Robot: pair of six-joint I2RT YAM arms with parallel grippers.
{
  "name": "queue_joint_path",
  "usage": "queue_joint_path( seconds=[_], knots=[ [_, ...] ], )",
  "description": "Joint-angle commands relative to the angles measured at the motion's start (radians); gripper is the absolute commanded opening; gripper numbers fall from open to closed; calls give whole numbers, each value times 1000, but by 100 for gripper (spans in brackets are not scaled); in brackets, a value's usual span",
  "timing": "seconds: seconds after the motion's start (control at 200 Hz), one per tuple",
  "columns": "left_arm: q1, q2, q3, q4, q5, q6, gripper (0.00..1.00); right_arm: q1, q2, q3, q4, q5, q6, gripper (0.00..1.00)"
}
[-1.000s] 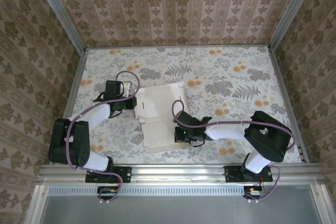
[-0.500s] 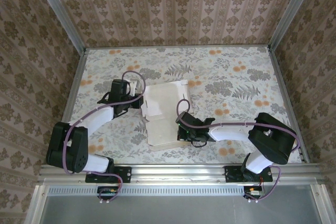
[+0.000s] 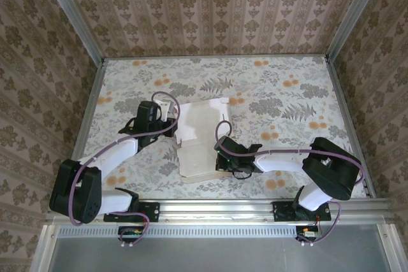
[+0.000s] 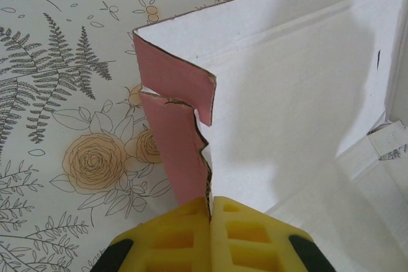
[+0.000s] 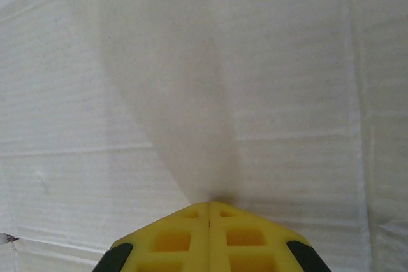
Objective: Fold the paper box
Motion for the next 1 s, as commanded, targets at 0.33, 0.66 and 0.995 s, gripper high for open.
queue_joint_path(
  seconds=[0.33, 0.66, 0.995],
  knots=[
    [-126, -72, -42, -296, -183, -68, 3, 0, 9, -35, -4, 71, 22, 0],
    [-199, -94, -38, -411, -279, -132, 3, 16, 2, -34, -2, 85, 23, 0],
    [-223, -125, -61, -466, -311, -194, 3, 29, 8, -34, 18, 84, 25, 0]
  ],
)
